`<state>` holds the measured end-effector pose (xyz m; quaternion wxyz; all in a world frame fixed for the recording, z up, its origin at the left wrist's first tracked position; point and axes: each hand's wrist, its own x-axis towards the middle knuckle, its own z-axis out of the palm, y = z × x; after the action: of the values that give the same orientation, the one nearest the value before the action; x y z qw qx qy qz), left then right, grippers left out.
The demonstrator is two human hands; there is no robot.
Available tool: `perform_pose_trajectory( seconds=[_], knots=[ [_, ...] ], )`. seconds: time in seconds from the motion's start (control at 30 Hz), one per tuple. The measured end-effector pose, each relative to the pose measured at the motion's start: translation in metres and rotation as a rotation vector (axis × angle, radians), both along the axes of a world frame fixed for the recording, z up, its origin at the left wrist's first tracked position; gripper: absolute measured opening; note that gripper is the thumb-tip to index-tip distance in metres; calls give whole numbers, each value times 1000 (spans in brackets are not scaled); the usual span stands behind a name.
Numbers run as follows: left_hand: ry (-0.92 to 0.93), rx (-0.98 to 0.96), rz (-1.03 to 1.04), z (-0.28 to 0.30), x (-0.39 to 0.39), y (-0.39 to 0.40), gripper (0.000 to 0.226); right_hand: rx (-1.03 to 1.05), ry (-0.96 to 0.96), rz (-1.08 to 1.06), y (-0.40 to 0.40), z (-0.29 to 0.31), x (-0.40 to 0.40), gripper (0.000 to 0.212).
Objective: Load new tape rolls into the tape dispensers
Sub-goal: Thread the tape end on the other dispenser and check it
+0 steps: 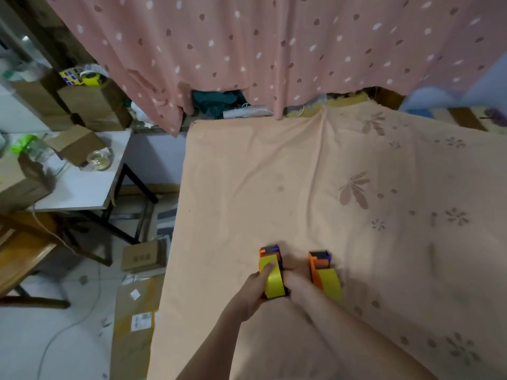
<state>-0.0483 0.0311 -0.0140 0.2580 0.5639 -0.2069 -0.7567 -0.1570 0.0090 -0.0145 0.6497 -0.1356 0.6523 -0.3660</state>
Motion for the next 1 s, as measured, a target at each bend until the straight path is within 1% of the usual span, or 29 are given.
perform_pose_trajectory(
  seconds=[0.03, 0.07, 0.1, 0.13, 0.2, 0.23, 0.27, 0.3, 0.33, 0.37, 0.4, 0.47, 0.53, 0.6, 0.67, 0.7, 0.73, 0.8, 0.83, 0.87, 0.93, 1.0],
  knots=[
    [-11, -5, -29, -4, 0, 1, 52, -61, -22, -191, 8, 4, 26, 42],
    [-22, -12, -58, -8, -1, 2, 51, -63, -91, -457, 8, -1, 30, 40],
    [-34, -13, -81, -11, -1, 2, 49, 25, -254, -747, 7, -1, 41, 43],
    [-49, -9, -97, -15, -3, 3, 46, -22, -254, -788, 9, -8, 44, 46],
    [-85, 0, -117, -21, -5, 3, 39, -37, -157, -691, 4, -3, 55, 53],
    [-92, 3, -126, -23, -6, 3, 36, 48, -27, -695, -1, -16, 44, 60],
    [-98, 0, -138, -26, -8, 4, 35, 63, 46, -663, -3, -25, 37, 63],
    [-107, -12, -149, -28, -10, 5, 35, 30, 155, -487, -4, -31, 22, 54],
    [-120, -27, -152, -31, -13, 5, 38, 52, 203, -215, -4, -32, 5, 41],
    [-140, -38, -151, -33, -15, 5, 42, 125, 110, -16, -1, -41, -2, 34],
    [-168, -38, -149, -37, -17, 5, 47, 191, 56, 82, 0, -48, -18, 33],
    [-223, -41, -154, -41, -21, 7, 54, 195, 62, 169, 1, -60, -32, 32],
    [-226, -35, -165, -44, -20, 6, 56, 203, 120, 208, -4, -65, -31, 30],
    [-233, -32, -198, -47, -14, 2, 59, 219, 261, 377, -11, -66, -22, 34],
    [-232, -13, -210, -51, -10, 0, 63, 265, 486, 548, -17, -64, -24, 51],
    [-248, -6, -205, -53, -13, 2, 65, 278, 530, 598, -17, -63, -28, 55],
    [-274, 0, -207, -57, -13, 2, 67, 289, 566, 665, -18, -61, -27, 54],
    [-314, 18, -272, -59, -25, 22, 68, 309, 637, 813, -3, -52, -37, 48],
    [-335, 12, -290, -61, -27, 24, 69, 309, 622, 826, -3, -54, -38, 46],
    [-341, 2, -279, -61, -29, 25, 70, 298, 563, 790, 0, -54, -39, 46],
    [-319, -17, -200, -59, -25, 19, 76, 290, 431, 662, 1, -52, -37, 53],
    [-327, -49, -184, -59, -20, 11, 77, 343, 382, 520, -1, -48, -34, 63]
  ],
)
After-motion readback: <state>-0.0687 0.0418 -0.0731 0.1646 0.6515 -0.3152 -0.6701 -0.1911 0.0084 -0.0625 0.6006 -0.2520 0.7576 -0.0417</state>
